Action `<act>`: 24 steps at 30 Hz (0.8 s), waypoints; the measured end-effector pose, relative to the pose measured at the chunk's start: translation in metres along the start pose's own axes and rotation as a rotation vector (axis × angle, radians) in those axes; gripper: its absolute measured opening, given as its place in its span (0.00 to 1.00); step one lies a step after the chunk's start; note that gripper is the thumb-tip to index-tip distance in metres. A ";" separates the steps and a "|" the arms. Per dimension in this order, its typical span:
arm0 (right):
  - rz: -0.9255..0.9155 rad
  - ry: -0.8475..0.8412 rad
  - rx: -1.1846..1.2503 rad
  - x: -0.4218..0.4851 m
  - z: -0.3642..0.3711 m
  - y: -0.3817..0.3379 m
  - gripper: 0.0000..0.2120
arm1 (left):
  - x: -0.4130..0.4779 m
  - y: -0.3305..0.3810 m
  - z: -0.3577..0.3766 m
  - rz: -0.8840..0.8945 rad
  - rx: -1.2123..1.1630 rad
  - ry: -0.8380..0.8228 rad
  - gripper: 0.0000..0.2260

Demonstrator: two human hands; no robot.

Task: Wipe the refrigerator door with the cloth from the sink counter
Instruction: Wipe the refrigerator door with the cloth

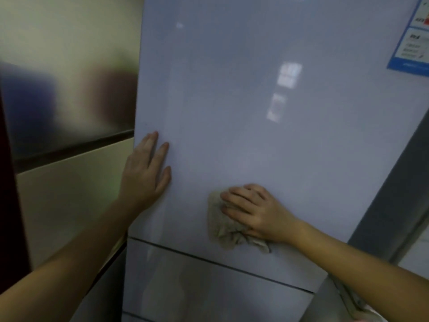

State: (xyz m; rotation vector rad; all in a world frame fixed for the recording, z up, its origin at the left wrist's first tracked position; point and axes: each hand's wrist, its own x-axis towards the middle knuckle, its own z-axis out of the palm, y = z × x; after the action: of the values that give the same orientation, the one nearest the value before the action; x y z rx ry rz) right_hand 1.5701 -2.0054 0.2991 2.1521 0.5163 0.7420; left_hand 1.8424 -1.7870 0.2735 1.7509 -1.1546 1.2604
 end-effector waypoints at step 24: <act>0.238 0.123 -0.071 0.125 -0.013 0.042 0.25 | -0.019 -0.029 0.001 0.119 -0.108 -0.011 0.24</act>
State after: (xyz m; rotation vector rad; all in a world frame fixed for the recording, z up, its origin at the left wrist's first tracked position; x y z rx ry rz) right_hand 1.6602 -1.9518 0.3809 2.1328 0.2934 1.0135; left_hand 1.8675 -1.7718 0.2537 1.6324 -1.3256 1.2341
